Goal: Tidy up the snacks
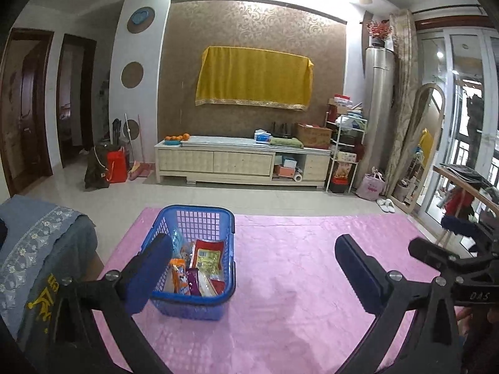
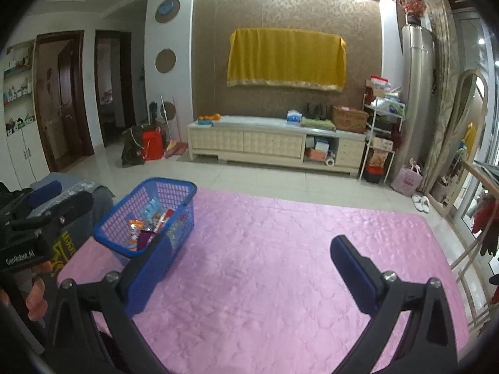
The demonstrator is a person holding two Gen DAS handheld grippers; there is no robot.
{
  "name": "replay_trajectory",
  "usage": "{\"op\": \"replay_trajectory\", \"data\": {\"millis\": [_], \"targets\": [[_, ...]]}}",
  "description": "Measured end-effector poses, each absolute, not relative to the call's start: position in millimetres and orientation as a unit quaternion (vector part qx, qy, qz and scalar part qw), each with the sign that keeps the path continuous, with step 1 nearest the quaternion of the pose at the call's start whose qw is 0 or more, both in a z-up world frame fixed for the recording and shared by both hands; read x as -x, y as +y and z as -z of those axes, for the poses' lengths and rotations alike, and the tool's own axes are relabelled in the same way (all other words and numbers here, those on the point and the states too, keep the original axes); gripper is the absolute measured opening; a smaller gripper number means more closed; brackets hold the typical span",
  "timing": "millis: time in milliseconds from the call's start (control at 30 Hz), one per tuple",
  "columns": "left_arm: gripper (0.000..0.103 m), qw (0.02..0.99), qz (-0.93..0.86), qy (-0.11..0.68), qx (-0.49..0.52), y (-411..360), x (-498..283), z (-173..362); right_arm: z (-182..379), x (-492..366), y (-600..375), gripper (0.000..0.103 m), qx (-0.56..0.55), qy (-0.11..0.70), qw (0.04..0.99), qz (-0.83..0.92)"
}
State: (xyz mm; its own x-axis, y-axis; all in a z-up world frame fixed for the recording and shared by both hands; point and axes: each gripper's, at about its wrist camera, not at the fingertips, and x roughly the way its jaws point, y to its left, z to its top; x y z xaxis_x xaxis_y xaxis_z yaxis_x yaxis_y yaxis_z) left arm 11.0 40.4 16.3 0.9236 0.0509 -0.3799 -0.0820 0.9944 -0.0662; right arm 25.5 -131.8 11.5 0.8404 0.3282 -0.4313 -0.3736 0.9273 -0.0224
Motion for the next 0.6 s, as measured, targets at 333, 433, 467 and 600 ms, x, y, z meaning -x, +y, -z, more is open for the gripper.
{"op": "replay_trajectory", "data": {"millis": [333,433,467,600], "targets": [[0.103,0.983,-0.022,0.181,0.022,22.2,37.6,-39.0,-37.6,25.2,-146.1,0.103,0.031,0.202,0.961,-0.186],[0.103,0.984,-0.020,0.174,0.015,17.0,48.2,-43.1,-40.5,34.5,-148.5,0.103,0.029,0.198,0.963,-0.180],[0.103,0.985,-0.019,0.173,0.014,16.7,49.6,-44.0,-40.5,35.7,-148.6,0.103,0.027,0.199,0.963,-0.180],[0.103,0.985,-0.022,0.170,0.013,16.2,57.2,-44.7,-38.5,42.5,-150.0,0.103,0.024,0.200,0.963,-0.181]]}}
